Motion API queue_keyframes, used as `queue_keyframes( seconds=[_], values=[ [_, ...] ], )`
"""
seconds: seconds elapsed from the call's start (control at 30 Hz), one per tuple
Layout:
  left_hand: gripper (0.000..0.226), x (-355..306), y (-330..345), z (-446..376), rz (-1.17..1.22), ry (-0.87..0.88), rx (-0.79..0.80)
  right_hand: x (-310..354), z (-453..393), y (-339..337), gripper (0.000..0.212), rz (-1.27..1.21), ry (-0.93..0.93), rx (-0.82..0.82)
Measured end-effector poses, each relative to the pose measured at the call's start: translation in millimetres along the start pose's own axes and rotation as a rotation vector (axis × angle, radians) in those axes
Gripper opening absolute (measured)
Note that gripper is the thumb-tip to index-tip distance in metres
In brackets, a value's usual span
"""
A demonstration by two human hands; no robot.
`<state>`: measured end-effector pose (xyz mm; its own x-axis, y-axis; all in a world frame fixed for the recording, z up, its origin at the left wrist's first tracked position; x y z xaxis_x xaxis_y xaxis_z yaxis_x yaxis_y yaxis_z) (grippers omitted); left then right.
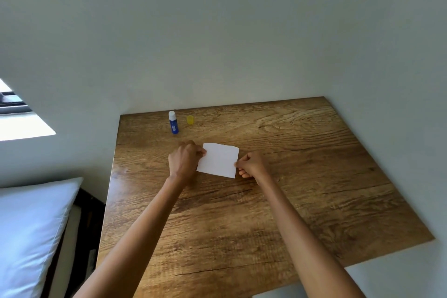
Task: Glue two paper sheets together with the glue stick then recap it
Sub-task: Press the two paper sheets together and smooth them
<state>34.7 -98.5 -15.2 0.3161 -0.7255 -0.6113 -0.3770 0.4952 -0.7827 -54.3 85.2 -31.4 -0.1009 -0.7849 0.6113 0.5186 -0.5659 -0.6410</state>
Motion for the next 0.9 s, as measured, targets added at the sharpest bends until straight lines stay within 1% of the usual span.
queue_keyframes(
  seconds=[0.07, 0.13, 0.2, 0.33, 0.47, 0.53, 0.6, 0.67, 0.73, 0.83, 0.9],
  values=[
    [0.019, 1.2, 2.1, 6.7, -0.068, 0.147, 0.005, 0.0, 1.3, 0.7, 0.016, -0.005, -0.01, -0.02],
    [0.022, 5.4, 2.3, 9.4, -0.096, 0.214, 0.032, -0.8, 2.4, 1.2, 0.016, -0.002, -0.015, -0.038],
    [0.025, 12.1, 0.7, 6.8, -0.09, 0.23, 0.094, -1.3, 3.1, 1.0, 0.014, -0.003, -0.017, -0.044],
    [0.04, 23.6, -3.8, 1.1, -0.048, 0.215, 0.286, -1.4, 3.0, 1.0, 0.018, -0.001, -0.028, -0.055],
    [0.054, 28.7, -4.4, 0.7, -0.118, 0.213, 0.409, -1.4, 2.1, 1.7, 0.015, 0.019, -0.022, -0.055],
    [0.057, 29.3, -4.2, 3.7, -0.126, 0.193, 0.42, 0.0, 3.9, 2.4, 0.011, 0.032, -0.03, -0.07],
    [0.059, 28.5, -2.6, 9.2, -0.125, 0.18, 0.41, 3.2, 7.8, 1.9, 0.008, 0.056, -0.065, -0.119],
    [0.06, 26.7, -1.4, 15.7, -0.11, 0.166, 0.386, 7.2, 10.6, 1.1, 0.017, 0.08, -0.121, -0.181],
    [0.06, 23.9, -1.5, 21.8, -0.086, 0.147, 0.359, 12.7, 10.8, -1.1, 0.026, 0.127, -0.158, -0.21],
    [0.061, 19.0, -0.8, 28.8, -0.087, 0.123, 0.345, 20.3, 2.1, -1.5, 0.036, 0.22, -0.162, -0.15],
    [0.062, 16.6, -1.9, 31.2, -0.081, 0.106, 0.342, 26.5, -3.9, -2.0, 0.037, 0.233, -0.134, -0.106]
  ],
)
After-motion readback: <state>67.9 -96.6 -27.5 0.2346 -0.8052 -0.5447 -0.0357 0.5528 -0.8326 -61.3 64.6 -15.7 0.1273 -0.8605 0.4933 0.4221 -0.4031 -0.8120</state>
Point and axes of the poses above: each hand's wrist, its own z-axis away from the middle knuckle, its own y-axis out of the palm, x = y × z, the point moved 5 cm from there along -z, towards the middle knuckle, and after that the axes turned 12 degrees about z, right-handed, at the moved point
